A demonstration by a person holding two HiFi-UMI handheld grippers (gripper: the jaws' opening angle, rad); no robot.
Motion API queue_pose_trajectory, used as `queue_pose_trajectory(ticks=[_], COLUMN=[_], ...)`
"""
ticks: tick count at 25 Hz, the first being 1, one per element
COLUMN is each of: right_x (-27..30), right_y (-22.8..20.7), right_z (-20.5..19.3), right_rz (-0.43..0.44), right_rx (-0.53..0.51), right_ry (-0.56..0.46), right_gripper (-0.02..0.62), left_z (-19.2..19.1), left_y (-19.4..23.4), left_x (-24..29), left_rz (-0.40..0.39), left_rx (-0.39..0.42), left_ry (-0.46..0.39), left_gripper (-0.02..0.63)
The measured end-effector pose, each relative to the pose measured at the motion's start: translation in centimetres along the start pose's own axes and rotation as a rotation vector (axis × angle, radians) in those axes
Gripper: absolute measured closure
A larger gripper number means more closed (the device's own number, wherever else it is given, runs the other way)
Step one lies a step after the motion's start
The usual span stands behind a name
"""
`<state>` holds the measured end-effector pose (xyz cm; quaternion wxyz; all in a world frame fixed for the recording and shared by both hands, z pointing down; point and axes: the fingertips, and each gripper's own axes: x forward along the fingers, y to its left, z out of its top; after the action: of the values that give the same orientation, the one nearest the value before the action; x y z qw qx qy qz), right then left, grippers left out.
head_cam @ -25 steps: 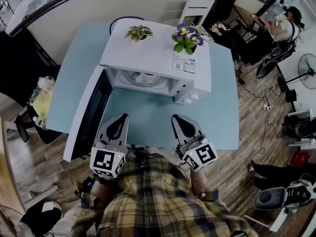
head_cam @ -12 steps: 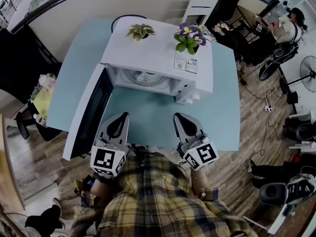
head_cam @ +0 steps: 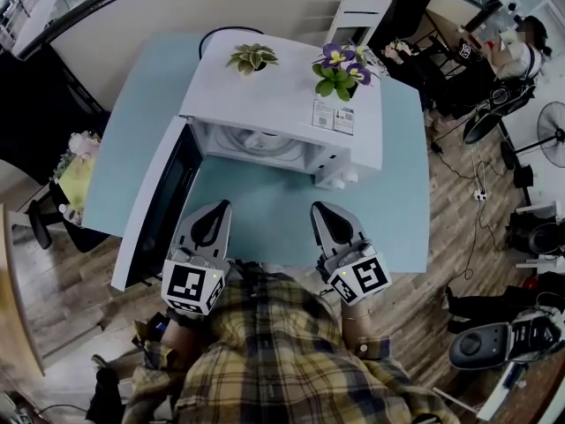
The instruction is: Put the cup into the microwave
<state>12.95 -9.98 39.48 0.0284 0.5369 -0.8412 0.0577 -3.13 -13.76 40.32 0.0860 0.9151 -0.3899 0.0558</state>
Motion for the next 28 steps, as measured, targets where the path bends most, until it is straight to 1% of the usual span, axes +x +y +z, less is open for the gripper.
queue_pose_trajectory(ticks=[19,28], right_x=[1.0,1.4], right_y=[-0.9,-1.0], right_z=[0.4,0.2], right_rz=[-0.027,-0.036], right_rx=[0.009,0.008], right_ry=[-0.002,0.000], right_gripper=[0.595,0.595], left_z=[0.0,0.0], left_y=[0.6,1.2], left_x=[0.7,0.7], left_rz=[-0.011,-0.004], left_rx=[0.002,0.003], left_ry=[0.011,0.013], left_gripper=[0.615,0.615])
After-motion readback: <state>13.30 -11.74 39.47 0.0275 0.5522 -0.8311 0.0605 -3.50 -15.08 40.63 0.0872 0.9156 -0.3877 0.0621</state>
